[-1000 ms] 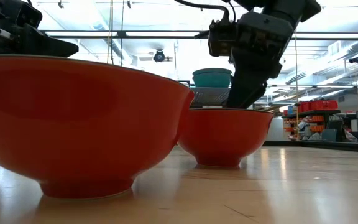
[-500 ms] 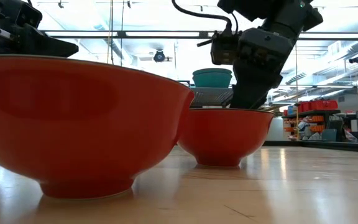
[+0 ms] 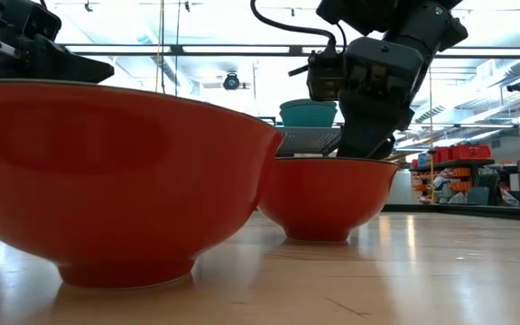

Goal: Pick & Place Mini bowls
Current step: Put the right red and white patterned bowl on the shelf

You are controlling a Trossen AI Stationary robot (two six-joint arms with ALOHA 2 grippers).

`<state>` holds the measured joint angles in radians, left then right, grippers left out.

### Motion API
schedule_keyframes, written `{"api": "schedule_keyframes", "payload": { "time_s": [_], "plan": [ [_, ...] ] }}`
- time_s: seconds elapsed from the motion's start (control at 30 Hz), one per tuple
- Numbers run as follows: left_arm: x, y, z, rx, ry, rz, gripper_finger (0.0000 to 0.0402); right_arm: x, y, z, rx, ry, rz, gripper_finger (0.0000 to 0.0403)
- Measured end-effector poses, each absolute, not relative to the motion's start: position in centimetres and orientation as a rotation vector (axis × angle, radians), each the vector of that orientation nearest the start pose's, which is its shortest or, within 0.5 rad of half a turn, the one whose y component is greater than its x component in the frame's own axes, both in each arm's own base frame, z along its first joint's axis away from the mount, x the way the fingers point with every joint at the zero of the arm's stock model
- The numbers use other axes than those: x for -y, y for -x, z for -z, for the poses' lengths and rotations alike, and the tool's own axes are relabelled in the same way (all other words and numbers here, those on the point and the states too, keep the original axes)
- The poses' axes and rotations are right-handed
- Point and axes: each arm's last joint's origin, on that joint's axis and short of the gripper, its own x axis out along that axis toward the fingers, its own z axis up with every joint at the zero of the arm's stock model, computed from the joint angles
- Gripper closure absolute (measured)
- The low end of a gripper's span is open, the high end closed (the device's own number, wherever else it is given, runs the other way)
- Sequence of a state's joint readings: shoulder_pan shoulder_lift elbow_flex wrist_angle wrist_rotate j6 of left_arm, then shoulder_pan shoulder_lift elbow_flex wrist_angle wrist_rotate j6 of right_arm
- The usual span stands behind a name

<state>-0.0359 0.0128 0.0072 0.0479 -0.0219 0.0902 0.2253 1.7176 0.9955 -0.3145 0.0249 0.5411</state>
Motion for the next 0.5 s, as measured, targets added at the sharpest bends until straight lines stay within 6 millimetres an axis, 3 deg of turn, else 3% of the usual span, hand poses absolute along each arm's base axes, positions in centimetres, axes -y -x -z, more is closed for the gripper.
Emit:
{"api": "schedule_keyframes", "payload": {
  "time_s": [0.5],
  "plan": [
    [0.29, -9.79, -16.96, 0.043, -0.089, 0.012, 0.0365, -7.38, -32.31, -16.46, -1.052, -0.37, 0.085, 0.035]
  ]
}}
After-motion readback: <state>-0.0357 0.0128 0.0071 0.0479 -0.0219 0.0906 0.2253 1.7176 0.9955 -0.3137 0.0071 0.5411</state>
